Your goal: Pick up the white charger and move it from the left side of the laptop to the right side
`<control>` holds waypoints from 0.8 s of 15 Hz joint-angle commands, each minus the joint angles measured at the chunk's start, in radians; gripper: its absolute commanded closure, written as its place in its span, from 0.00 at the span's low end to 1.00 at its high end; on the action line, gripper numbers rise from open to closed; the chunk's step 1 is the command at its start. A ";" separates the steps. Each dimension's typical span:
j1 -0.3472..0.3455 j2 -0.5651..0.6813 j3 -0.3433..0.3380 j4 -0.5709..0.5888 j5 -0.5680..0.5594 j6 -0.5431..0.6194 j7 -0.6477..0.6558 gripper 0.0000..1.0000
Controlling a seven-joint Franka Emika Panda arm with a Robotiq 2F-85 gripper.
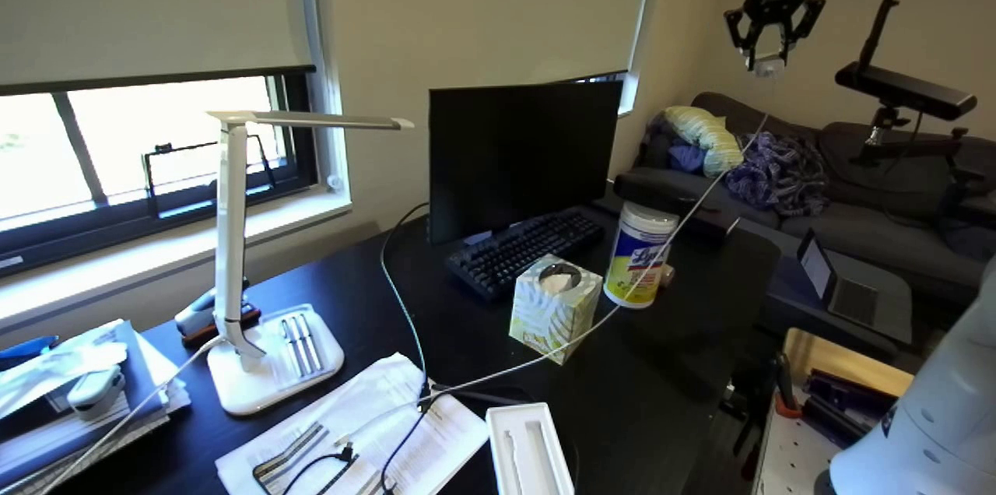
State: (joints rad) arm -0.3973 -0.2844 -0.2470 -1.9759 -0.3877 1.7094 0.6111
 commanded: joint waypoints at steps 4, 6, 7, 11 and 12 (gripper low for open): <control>-0.051 0.190 -0.112 0.259 -0.009 -0.102 0.009 0.78; -0.055 0.254 -0.145 0.353 0.017 -0.150 0.009 0.78; -0.062 0.281 -0.162 0.402 0.026 -0.181 0.017 0.78; -0.067 0.367 -0.213 0.551 0.127 -0.232 0.041 0.78; -0.065 0.369 -0.214 0.559 0.162 -0.236 0.027 0.78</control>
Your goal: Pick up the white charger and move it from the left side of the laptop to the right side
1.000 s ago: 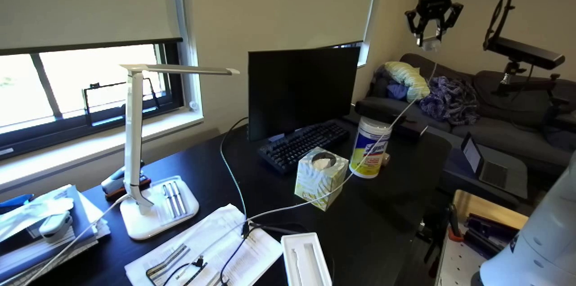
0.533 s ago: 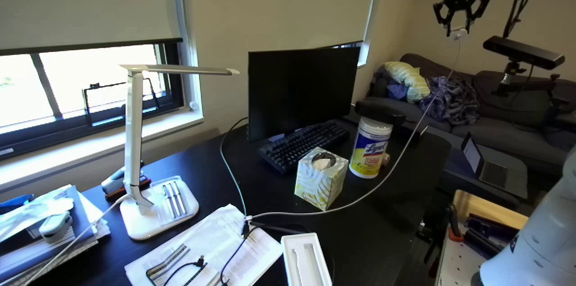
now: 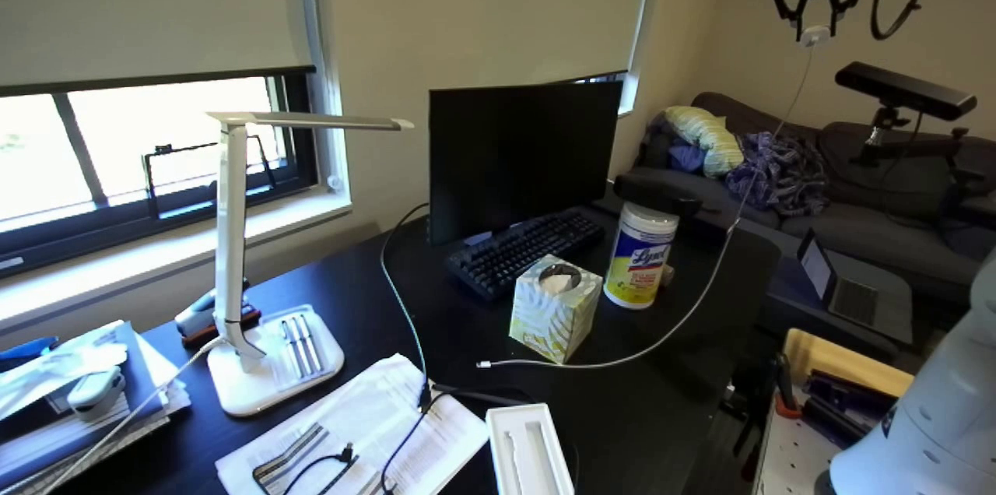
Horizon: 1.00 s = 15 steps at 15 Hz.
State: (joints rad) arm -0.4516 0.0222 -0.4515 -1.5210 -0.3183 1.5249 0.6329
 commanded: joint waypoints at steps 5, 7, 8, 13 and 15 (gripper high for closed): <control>-0.003 0.048 -0.009 0.072 0.071 -0.015 -0.002 0.78; 0.005 0.052 -0.003 0.045 0.047 0.031 0.013 0.78; -0.001 0.080 -0.008 0.066 0.047 0.027 0.002 0.78; -0.038 0.167 -0.058 0.043 0.042 0.146 0.098 0.78; -0.048 0.196 -0.073 0.029 0.040 0.201 0.135 0.78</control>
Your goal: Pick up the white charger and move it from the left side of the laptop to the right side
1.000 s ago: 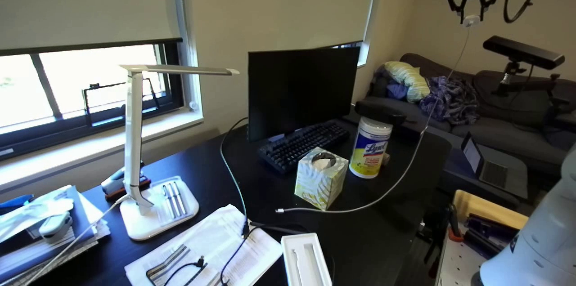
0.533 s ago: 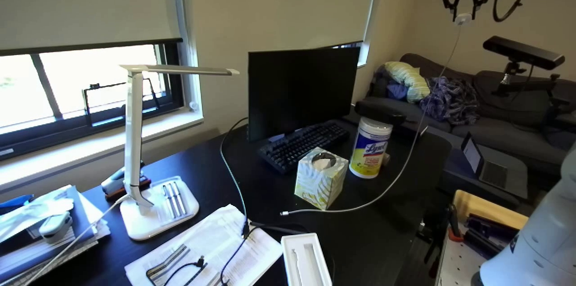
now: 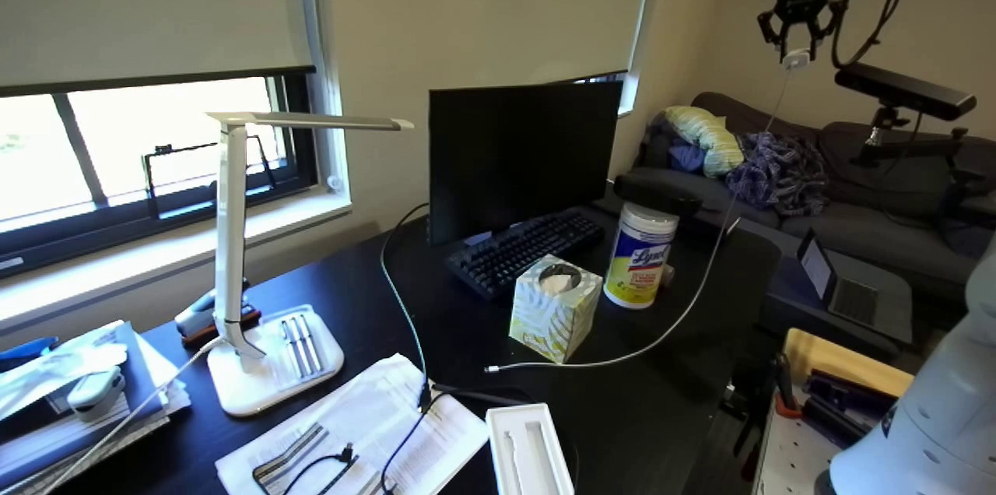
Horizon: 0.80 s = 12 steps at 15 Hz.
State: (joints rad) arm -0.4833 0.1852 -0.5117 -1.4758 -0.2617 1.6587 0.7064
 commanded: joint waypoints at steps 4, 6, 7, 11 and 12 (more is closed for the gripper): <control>-0.041 0.099 -0.048 0.026 0.010 0.140 0.158 0.78; -0.063 0.134 -0.065 0.091 0.054 0.120 0.227 0.78; -0.074 0.148 -0.075 0.119 0.068 0.110 0.257 0.78; -0.125 0.228 -0.097 0.258 0.121 0.082 0.395 0.78; -0.133 0.236 -0.099 0.278 0.126 0.062 0.436 0.78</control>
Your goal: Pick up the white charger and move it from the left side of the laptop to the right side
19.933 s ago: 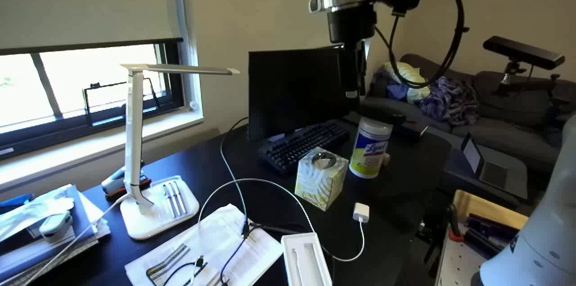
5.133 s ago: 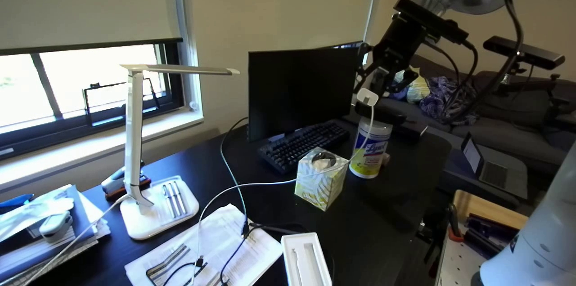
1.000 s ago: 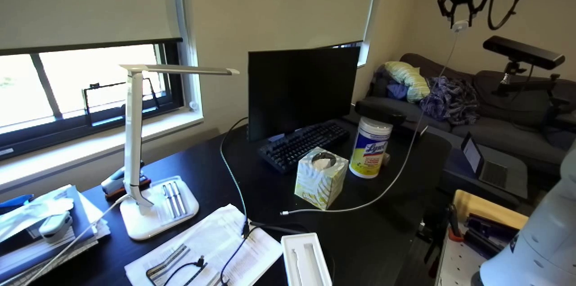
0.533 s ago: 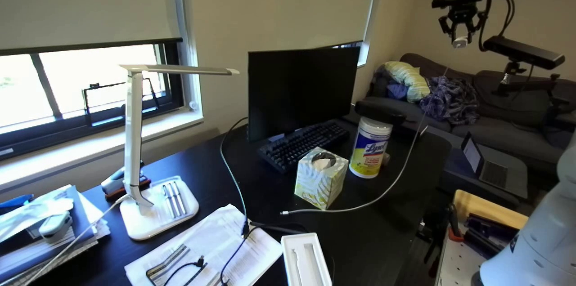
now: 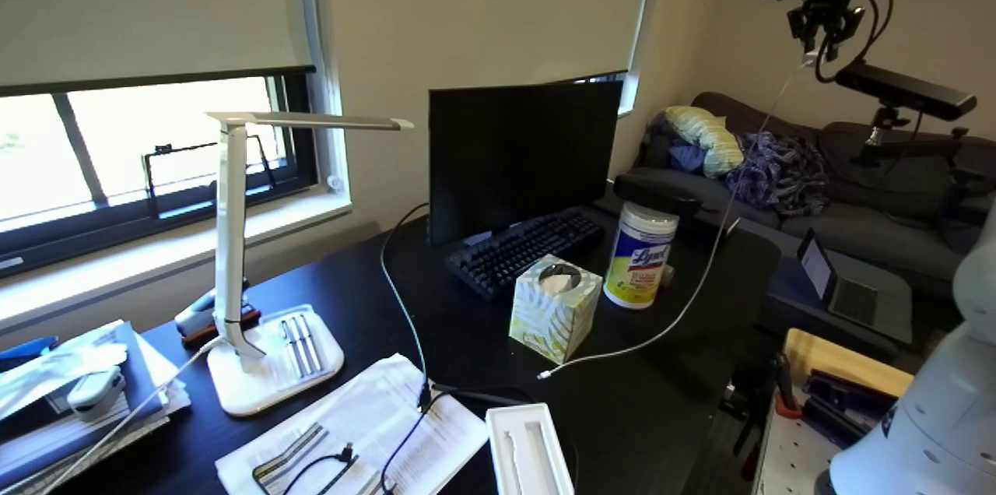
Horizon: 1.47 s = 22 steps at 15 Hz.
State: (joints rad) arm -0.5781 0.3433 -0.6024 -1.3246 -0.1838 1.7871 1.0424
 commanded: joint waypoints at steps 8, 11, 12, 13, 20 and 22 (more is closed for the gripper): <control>0.060 -0.022 0.099 -0.013 0.020 -0.158 -0.115 0.78; 0.070 0.021 0.098 0.022 0.021 -0.151 -0.090 0.53; 0.080 0.018 0.101 0.014 0.020 -0.152 -0.094 0.53; 0.084 0.015 0.101 0.010 0.020 -0.152 -0.098 0.53; 0.052 0.041 0.120 0.041 -0.024 -0.174 -0.451 0.78; 0.068 0.029 0.107 0.010 -0.013 -0.157 -0.385 0.53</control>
State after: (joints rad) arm -0.5102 0.3723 -0.4953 -1.3144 -0.1978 1.6299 0.6564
